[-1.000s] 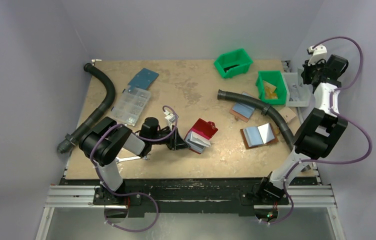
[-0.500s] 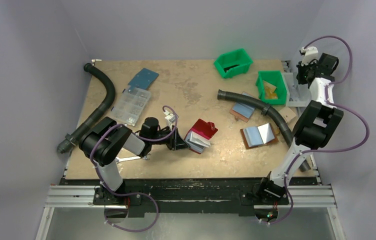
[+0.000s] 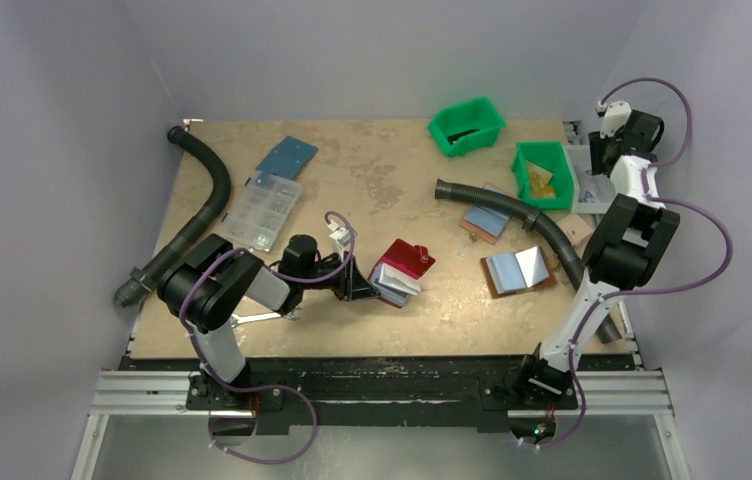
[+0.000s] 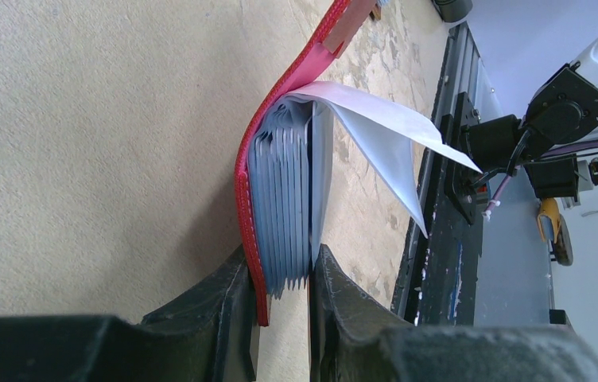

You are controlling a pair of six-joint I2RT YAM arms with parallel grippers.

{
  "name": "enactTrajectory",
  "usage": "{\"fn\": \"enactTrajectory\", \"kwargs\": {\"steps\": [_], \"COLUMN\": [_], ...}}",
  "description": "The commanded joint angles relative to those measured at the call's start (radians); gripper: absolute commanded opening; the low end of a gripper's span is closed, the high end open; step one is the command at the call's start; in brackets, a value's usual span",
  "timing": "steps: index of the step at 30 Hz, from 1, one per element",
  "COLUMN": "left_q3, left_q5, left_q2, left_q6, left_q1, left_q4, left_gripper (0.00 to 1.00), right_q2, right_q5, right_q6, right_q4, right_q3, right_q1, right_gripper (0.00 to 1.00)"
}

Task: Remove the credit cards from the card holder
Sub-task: Place the credit card in the storage box, then move the storage box to the center of the board.

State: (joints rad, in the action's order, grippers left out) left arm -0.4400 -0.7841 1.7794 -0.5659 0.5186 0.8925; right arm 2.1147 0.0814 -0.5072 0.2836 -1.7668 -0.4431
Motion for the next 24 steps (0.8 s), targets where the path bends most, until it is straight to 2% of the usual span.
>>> {"fn": "enactTrajectory", "kwargs": {"steps": [1,7,14,24], "left_q3": [0.024,0.028,0.032,0.042], "left_q5": [0.042,0.045,0.046,0.05], "left_q2": [-0.004,-0.016,-0.034,-0.058], "left_q6": [0.034,0.034,0.034,0.031], "left_q1": [0.001,0.001,0.001,0.001], "left_q4": [-0.086,-0.088,-0.096,-0.098], "left_gripper": [0.0,0.0,0.0,0.0], "right_q2": [-0.079,-0.143,-0.157,-0.018], "right_q5": [-0.066,0.133,0.25,0.196], "right_q6": [-0.017,-0.01,0.061,0.117], "right_q4": [-0.079,0.017,0.074,0.129], "right_q3": [0.035,0.059,0.067,-0.03], "right_q1": [0.013,0.028,0.037,0.063], "right_gripper": [0.49,0.57,0.64,0.68]}}
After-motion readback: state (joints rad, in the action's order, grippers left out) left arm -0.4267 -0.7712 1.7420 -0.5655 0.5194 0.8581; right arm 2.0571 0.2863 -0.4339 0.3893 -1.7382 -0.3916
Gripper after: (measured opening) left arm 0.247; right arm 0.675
